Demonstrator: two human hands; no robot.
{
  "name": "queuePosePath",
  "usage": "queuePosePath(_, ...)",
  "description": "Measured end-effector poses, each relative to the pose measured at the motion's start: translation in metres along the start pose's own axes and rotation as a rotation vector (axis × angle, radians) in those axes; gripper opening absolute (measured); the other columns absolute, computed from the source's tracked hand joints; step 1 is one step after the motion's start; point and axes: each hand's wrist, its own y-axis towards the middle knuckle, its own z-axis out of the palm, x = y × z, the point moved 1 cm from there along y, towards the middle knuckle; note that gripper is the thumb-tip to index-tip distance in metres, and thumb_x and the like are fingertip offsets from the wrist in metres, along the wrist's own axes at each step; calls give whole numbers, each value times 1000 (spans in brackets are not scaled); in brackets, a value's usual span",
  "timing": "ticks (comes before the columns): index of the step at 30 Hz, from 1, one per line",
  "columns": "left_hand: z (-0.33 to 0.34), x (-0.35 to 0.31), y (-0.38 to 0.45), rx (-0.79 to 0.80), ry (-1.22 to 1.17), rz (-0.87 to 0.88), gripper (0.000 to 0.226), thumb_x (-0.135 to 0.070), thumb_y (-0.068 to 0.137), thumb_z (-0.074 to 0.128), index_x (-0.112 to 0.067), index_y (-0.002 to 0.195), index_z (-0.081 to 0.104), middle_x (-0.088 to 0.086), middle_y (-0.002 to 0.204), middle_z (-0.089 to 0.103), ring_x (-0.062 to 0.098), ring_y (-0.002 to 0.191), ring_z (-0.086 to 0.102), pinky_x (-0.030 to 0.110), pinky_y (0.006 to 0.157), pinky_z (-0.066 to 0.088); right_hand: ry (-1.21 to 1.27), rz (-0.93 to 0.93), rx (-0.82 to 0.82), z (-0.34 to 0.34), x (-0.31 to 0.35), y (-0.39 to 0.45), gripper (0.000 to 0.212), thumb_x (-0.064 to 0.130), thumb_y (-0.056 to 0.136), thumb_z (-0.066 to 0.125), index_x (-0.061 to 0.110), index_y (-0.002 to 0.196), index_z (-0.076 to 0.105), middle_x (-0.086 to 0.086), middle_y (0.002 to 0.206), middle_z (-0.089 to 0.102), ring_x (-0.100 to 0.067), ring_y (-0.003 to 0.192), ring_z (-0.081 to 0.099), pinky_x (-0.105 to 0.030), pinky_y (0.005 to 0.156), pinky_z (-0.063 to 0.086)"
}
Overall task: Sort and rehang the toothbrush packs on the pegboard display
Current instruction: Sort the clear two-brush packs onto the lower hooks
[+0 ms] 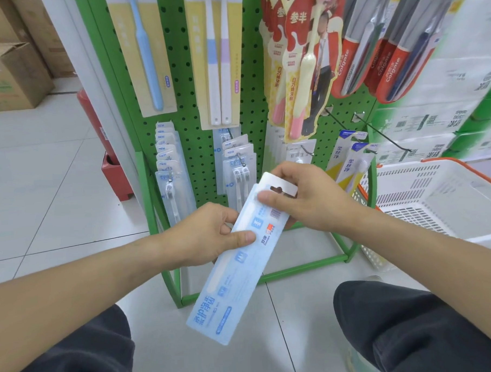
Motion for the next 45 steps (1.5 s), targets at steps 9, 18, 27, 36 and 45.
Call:
queuePosePath(9, -8, 7, -1, -59, 95, 9, 47, -51, 91, 60, -7, 76, 67, -4, 53, 63, 8, 48, 55, 21, 50, 42, 39, 220, -9, -11, -6, 0, 30, 27, 91, 75, 3, 98, 58, -16, 94, 74, -28, 75, 77, -52, 62, 63)
queuePosePath(18, -5, 14, 2, 73, 192, 49, 31, -44, 84, 77, -15, 86, 67, -10, 69, 72, 7, 61, 67, 24, 58, 55, -14, 199, 152, -12, -2, -4, 35, 13, 75, 89, 4, 92, 60, -8, 75, 67, -11, 58, 69, -27, 51, 57)
queuePosePath(27, -17, 33, 4, 307, 236, 37, 35, -14, 89, 77, -24, 119, 62, -6, 109, 76, 11, 98, 73, 36, 89, 60, 93, 253, 145, -54, -16, -5, 13, 8, 90, 72, 2, 100, 65, -5, 79, 76, -14, 66, 74, -19, 51, 54)
queuePosePath(36, -13, 24, 9, 134, 565, 43, 37, -35, 93, 72, -25, 125, 57, -5, 116, 72, 18, 101, 69, 35, 88, 57, 148, 291, 91, -64, -25, -8, 14, 6, 89, 72, 8, 102, 68, -10, 92, 77, -25, 84, 76, -34, 63, 64)
queuePosePath(45, 19, 6, 13, -35, 760, 248, 44, -41, 105, 41, -30, 147, 35, -1, 115, 66, 26, 97, 62, 42, 85, 52, 645, 515, 151, -30, -11, -6, 12, 3, 99, 57, -4, 106, 63, -30, 122, 62, -38, 107, 70, -41, 76, 65)
